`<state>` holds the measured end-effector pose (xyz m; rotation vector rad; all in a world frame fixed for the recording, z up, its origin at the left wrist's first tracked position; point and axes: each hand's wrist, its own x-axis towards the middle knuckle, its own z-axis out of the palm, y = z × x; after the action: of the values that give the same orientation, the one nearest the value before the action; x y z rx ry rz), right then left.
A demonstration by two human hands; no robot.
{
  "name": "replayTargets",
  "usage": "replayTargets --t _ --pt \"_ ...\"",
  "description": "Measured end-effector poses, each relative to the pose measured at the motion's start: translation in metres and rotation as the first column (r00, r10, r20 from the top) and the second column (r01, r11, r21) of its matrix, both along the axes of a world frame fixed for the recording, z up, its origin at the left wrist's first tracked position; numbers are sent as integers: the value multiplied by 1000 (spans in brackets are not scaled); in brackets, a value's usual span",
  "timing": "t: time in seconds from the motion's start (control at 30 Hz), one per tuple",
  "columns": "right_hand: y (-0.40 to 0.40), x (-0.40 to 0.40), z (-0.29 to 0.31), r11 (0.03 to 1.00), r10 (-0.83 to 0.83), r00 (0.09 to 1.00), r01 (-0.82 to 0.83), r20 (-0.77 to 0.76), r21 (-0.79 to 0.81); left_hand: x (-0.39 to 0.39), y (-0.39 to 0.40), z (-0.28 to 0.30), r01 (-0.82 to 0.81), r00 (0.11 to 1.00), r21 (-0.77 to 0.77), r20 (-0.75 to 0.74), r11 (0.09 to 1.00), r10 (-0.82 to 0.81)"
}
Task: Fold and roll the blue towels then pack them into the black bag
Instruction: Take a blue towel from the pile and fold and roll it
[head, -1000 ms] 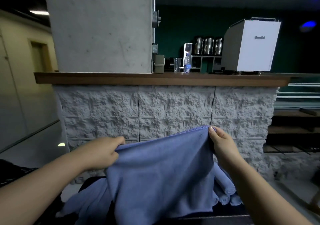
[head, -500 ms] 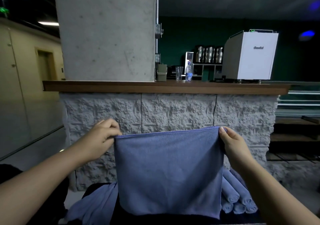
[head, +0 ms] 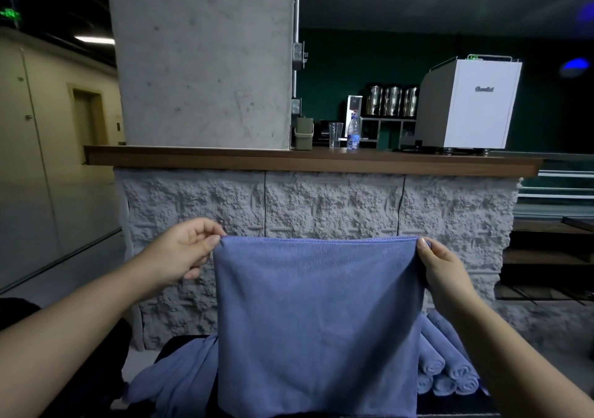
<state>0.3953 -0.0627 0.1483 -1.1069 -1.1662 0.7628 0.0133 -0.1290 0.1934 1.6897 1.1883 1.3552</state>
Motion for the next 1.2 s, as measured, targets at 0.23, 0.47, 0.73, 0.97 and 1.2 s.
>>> replayTargets --t 0.23,0.47,0.73,0.97,1.2 --pt "-3 -2 -1 1000 17 1000 -17 -1 0 16 -20 13 226 973 125 -79 966 -218" --pt "-2 -1 1 999 -3 999 1 47 39 8 -26 30 227 568 352 -806 908 170" --pt "-8 -5 9 997 -17 988 6 154 73 -25 -10 20 289 347 494 -853 820 391" --pt "-12 -21 8 995 -71 966 50 248 91 -28 1 6 -10 371 528 -787 849 493" --pt "-14 -38 5 988 -124 923 82 363 130 -20 18 -8 -389 130 361 -889 847 439"
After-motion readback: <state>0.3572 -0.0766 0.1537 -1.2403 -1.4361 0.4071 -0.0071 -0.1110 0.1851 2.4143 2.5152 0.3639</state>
